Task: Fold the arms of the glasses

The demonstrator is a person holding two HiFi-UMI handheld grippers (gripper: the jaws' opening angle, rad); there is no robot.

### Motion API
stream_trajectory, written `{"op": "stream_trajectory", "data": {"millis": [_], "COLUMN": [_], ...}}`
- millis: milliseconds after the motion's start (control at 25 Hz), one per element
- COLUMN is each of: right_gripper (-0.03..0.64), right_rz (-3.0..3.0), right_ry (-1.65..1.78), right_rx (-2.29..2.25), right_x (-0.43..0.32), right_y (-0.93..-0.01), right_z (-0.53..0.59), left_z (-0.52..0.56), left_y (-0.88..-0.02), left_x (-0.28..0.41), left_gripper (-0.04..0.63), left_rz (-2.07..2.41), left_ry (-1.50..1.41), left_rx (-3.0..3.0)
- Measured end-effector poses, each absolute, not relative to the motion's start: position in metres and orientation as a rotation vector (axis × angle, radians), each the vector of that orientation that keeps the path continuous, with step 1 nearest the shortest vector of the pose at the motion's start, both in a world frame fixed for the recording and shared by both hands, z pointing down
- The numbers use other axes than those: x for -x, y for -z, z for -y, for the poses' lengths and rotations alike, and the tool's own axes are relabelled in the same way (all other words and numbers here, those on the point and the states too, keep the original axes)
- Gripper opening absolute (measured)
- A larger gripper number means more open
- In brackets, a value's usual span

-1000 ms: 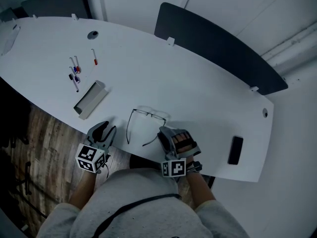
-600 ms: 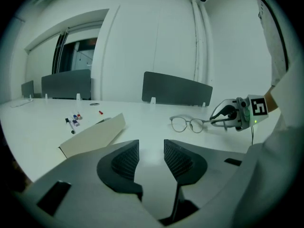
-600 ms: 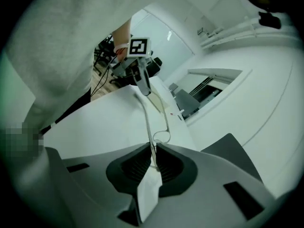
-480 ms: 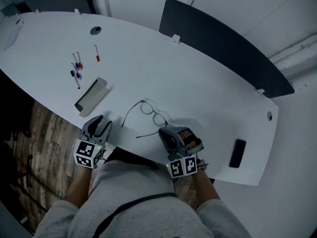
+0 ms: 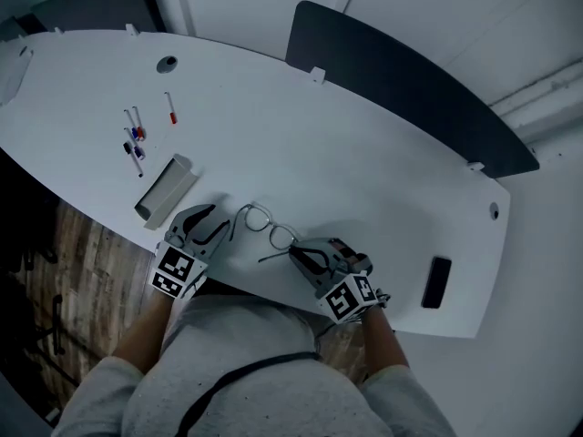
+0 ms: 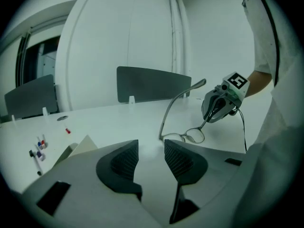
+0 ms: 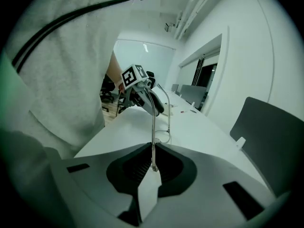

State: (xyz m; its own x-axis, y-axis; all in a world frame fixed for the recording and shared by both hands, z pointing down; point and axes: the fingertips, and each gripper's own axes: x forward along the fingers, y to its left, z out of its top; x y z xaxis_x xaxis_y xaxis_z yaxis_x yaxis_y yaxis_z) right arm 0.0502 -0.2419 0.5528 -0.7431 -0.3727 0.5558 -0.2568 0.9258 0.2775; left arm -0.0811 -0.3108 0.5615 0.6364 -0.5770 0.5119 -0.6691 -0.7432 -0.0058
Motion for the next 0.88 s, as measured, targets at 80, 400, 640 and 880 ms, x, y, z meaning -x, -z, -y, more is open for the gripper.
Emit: {"op": "stream_trajectory", "data": {"millis": [80,400,640,880], "right_gripper": [0.037,0.037,0.038,0.038], "right_rz": [2.458,2.474,2.524,2.506], "right_ry": [0.196,-0.038,-0.254,-0.287], "right_rx": [-0.393,-0.247,-0.521,-0.919], "right_x": [-0.048,-0.049,-0.056,-0.061], "right_y": [-0.556,-0.557,-0.555,-0.552], "right_z": [0.243,0.259,0.287,0.304], "left_z": [0.317,0.305,0.302,0.294], "left_y": [-0.558,-0.551,-0.553,-0.555], "left_x": [0.072,0.047,0.051,0.053], "left_gripper": [0.17,0.044,0.037,0.037], "left_rz": [0.973,0.744,0.755,0.724], "left_ry": [-0.749,-0.786,-0.772,-0.778], "left_rx": [-2.714,-2.849,-2.819,-2.803]}}
